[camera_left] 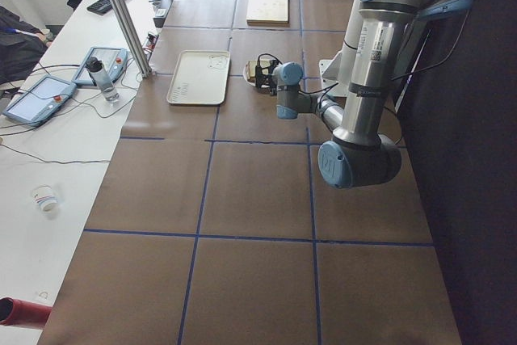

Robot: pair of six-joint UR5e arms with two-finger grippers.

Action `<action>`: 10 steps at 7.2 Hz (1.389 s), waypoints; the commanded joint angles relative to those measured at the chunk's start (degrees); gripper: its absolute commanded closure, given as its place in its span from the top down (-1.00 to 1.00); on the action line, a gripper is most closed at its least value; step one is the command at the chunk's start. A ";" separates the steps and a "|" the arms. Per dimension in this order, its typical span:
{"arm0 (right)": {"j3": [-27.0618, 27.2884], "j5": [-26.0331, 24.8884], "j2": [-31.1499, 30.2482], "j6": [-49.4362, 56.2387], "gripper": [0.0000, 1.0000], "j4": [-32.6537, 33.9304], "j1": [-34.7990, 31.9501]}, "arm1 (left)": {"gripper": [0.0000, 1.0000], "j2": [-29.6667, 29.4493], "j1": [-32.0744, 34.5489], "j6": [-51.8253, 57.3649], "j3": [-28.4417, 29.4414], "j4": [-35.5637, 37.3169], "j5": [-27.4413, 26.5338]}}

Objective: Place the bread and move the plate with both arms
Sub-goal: 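Reach the left gripper toward the rim of the white plate, then close the left gripper on the plate rim nearest it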

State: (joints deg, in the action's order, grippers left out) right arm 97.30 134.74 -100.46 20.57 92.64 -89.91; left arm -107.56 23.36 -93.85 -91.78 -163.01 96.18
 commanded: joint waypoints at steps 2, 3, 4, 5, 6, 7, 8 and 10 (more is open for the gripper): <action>0.00 0.00 0.00 0.00 1.00 0.00 0.00 | 0.95 -2.92 -2.00 -0.63 4.06 -0.91 -1.61; -0.09 0.00 0.00 0.00 1.00 0.00 0.00 | 0.69 -3.79 -2.00 -1.94 5.19 -0.99 -1.69; 0.00 0.00 0.00 0.00 1.00 0.00 0.00 | 0.40 -4.15 -2.00 -2.04 6.16 -0.91 -1.69; 0.00 0.00 0.00 0.00 1.00 0.00 0.00 | 0.36 -4.41 -2.00 -2.04 6.52 -0.91 -1.69; -0.09 0.00 0.00 0.00 1.00 0.00 0.00 | 0.33 -4.68 -2.00 -2.12 6.61 -0.91 -1.69; -0.09 0.00 0.00 0.00 1.00 0.00 0.00 | 0.14 -4.85 -2.00 -2.12 7.48 -0.91 -1.69; -0.09 0.00 0.00 0.00 1.00 0.00 0.00 | -0.09 -4.86 -2.09 -2.12 7.49 -0.91 -2.13; -0.35 0.00 0.00 0.00 1.00 0.00 0.00 | -0.16 -4.86 -2.09 -2.12 7.75 -0.91 -2.13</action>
State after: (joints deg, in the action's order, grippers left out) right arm 97.07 134.74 -100.46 20.57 92.64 -89.91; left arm -112.39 21.32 -95.97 -84.14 -163.92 94.10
